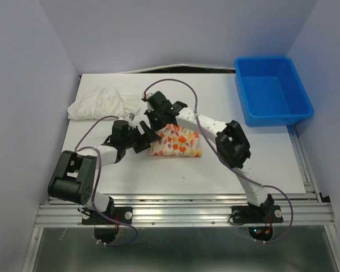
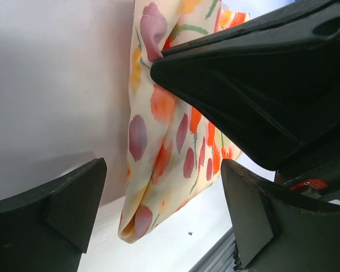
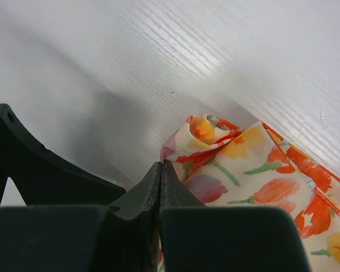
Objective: Fold and stack the skirts
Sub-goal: Neatly place the folded skirt to the corner
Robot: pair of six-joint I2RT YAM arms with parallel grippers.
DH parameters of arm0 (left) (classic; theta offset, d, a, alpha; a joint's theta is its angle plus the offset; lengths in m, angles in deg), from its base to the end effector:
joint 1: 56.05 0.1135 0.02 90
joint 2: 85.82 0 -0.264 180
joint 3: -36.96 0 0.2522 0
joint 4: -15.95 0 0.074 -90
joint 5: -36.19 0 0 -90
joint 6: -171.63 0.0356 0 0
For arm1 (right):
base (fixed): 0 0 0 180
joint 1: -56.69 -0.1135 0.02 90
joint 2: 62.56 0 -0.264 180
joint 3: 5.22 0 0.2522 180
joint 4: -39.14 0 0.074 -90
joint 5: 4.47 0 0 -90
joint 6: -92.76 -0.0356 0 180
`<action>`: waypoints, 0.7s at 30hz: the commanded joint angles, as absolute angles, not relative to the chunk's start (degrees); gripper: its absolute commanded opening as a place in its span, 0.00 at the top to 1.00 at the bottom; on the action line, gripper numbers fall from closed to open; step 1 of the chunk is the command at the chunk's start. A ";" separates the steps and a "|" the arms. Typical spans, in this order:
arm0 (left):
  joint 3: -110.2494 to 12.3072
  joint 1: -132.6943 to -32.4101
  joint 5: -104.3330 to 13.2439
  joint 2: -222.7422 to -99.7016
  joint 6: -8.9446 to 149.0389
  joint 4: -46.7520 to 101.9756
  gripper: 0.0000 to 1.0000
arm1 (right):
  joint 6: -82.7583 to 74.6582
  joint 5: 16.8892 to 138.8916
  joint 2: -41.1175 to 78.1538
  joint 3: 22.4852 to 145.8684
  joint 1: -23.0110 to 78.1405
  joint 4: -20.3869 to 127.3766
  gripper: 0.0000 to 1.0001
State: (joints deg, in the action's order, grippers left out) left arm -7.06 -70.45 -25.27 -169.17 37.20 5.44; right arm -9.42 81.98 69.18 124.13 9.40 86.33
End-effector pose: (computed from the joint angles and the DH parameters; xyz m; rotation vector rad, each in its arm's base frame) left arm 0.2638 -0.0853 0.1651 -0.2490 2.1975 -1.1195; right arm 0.3502 0.3827 0.2166 -0.7838 2.3827 0.5254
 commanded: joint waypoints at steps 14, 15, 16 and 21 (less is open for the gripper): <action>-8.71 -73.37 -25.43 -178.97 34.27 -16.15 0.22 | -12.26 78.32 64.88 128.86 10.20 85.42 0.99; -8.45 -73.37 -24.90 -179.33 33.56 -18.86 0.24 | -12.35 78.32 64.79 128.95 10.20 85.42 0.99; -8.09 -73.37 -24.54 -179.59 32.85 -19.93 0.26 | -12.35 78.32 64.79 129.21 10.20 85.42 0.99; -8.26 -73.45 -24.19 -181.35 29.95 -24.77 0.35 | -12.70 77.53 64.53 129.30 10.72 85.33 0.99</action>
